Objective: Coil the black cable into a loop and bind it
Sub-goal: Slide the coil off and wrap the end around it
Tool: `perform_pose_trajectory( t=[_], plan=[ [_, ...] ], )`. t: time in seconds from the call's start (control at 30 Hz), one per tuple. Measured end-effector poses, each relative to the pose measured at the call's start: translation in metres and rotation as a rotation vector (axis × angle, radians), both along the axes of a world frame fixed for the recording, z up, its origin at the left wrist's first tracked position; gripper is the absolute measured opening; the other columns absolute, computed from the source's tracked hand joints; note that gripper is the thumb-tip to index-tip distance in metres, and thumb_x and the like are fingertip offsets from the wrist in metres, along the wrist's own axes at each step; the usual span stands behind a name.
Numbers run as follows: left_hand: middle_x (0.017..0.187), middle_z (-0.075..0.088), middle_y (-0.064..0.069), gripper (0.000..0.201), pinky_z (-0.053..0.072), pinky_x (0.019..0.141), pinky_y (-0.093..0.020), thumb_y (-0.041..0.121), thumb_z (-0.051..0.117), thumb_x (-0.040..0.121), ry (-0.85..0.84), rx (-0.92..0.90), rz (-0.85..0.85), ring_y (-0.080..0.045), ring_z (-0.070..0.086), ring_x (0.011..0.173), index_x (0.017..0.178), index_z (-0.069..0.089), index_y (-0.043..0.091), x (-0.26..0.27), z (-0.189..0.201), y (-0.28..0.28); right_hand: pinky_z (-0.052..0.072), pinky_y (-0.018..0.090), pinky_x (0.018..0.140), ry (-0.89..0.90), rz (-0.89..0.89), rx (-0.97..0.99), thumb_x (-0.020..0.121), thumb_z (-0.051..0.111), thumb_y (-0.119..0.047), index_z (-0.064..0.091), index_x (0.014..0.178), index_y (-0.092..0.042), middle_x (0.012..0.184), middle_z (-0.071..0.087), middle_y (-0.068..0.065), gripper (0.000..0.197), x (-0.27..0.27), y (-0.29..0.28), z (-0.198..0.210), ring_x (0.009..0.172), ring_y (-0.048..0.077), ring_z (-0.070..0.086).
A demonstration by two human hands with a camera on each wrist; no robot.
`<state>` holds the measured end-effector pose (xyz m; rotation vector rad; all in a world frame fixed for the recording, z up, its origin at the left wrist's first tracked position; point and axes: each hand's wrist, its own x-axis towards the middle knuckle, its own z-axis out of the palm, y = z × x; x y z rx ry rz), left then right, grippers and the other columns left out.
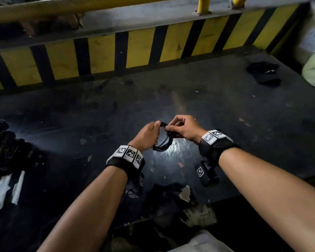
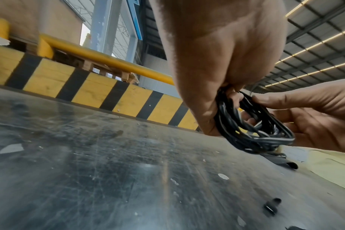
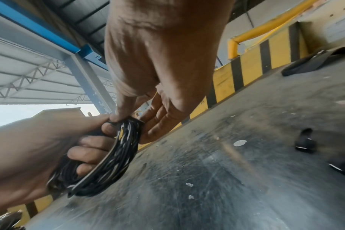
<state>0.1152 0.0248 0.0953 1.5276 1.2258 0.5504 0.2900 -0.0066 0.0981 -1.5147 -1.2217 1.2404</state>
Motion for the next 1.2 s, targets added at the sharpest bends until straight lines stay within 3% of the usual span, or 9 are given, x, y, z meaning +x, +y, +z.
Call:
perform_pose_trajectory(
  t=[0.2,0.47,0.57,0.67,0.83,0.93,1.03,1.13,1.2],
  plan=[
    [0.062,0.042,0.001,0.039,0.041,0.054,-0.032,0.031,0.031,0.109,-0.041,0.021,-0.013,-0.014,0.04,0.052,0.08,0.051,0.015,0.03,-0.013,-0.014,0.061,0.049,0.075,-0.123,-0.123,0.115,0.083,0.082,-0.012,0.063,0.082,-0.004,0.072,0.069,0.023,0.021,0.019,-0.025,-0.014,0.072,0.027,0.068],
    [0.071,0.066,-0.001,0.026,0.056,0.065,-0.043,0.032,0.043,0.105,0.117,0.169,-0.133,-0.016,0.062,0.058,0.098,0.062,0.016,0.076,-0.029,-0.012,0.062,0.052,0.078,-0.207,-0.254,0.138,0.081,0.084,-0.016,0.067,0.08,-0.006,0.078,0.077,0.018,0.02,0.072,-0.037,-0.034,0.08,0.037,0.075],
    [0.074,0.06,-0.001,0.042,0.055,0.076,-0.05,0.04,0.037,0.103,0.159,0.095,-0.164,-0.022,0.058,0.068,0.104,0.062,0.007,0.106,-0.032,-0.011,0.062,0.052,0.077,-0.195,-0.253,0.11,0.079,0.085,-0.014,0.067,0.08,-0.004,0.077,0.076,0.02,0.021,0.095,-0.04,-0.044,0.074,0.032,0.075],
    [0.081,0.059,-0.004,0.051,0.052,0.082,-0.044,0.046,0.033,0.105,0.258,0.092,-0.183,-0.025,0.057,0.077,0.106,0.063,0.004,0.13,-0.038,-0.011,0.064,0.052,0.078,-0.101,-0.229,0.053,0.079,0.085,-0.009,0.066,0.079,-0.003,0.076,0.074,0.02,0.021,0.116,-0.042,-0.056,0.072,0.026,0.073],
    [0.074,0.055,-0.004,0.042,0.053,0.075,-0.053,0.043,0.039,0.106,0.227,0.099,-0.177,-0.025,0.051,0.067,0.093,0.054,0.005,0.16,-0.061,-0.008,0.063,0.053,0.083,0.07,-0.208,-0.095,0.078,0.086,-0.009,0.063,0.072,-0.012,0.074,0.073,0.009,0.024,0.149,-0.044,-0.074,0.076,0.025,0.073],
    [0.069,0.05,0.0,0.035,0.046,0.065,-0.046,0.04,0.041,0.106,0.218,0.097,-0.18,-0.02,0.046,0.061,0.084,0.048,0.013,0.176,-0.07,-0.01,0.064,0.047,0.083,0.155,-0.204,-0.192,0.075,0.088,-0.008,0.062,0.076,-0.009,0.085,0.07,0.017,0.026,0.166,-0.047,-0.082,0.084,0.028,0.071],
    [0.07,0.051,0.0,0.04,0.042,0.061,-0.039,0.042,0.042,0.105,0.219,0.062,-0.165,-0.016,0.044,0.059,0.095,0.054,0.005,0.189,-0.081,-0.009,0.066,0.037,0.075,0.2,-0.213,-0.239,0.074,0.088,-0.005,0.061,0.076,-0.008,0.09,0.066,0.022,0.027,0.179,-0.045,-0.091,0.086,0.03,0.069],
    [0.069,0.05,-0.001,0.047,0.042,0.06,-0.04,0.046,0.043,0.103,0.223,0.036,-0.131,-0.017,0.044,0.06,0.095,0.057,0.002,0.196,-0.09,-0.005,0.063,0.051,0.085,0.163,-0.204,-0.232,0.069,0.091,-0.007,0.064,0.073,-0.009,0.083,0.068,0.02,0.028,0.187,-0.04,-0.099,0.082,0.031,0.07],
    [0.066,0.048,0.001,0.047,0.04,0.057,-0.036,0.047,0.046,0.102,0.223,0.044,-0.124,-0.016,0.043,0.057,0.093,0.059,0.002,0.2,-0.095,-0.003,0.062,0.05,0.086,0.143,-0.184,-0.226,0.068,0.092,-0.008,0.067,0.071,-0.01,0.079,0.07,0.018,0.025,0.191,-0.037,-0.101,0.08,0.029,0.07]
  ],
)
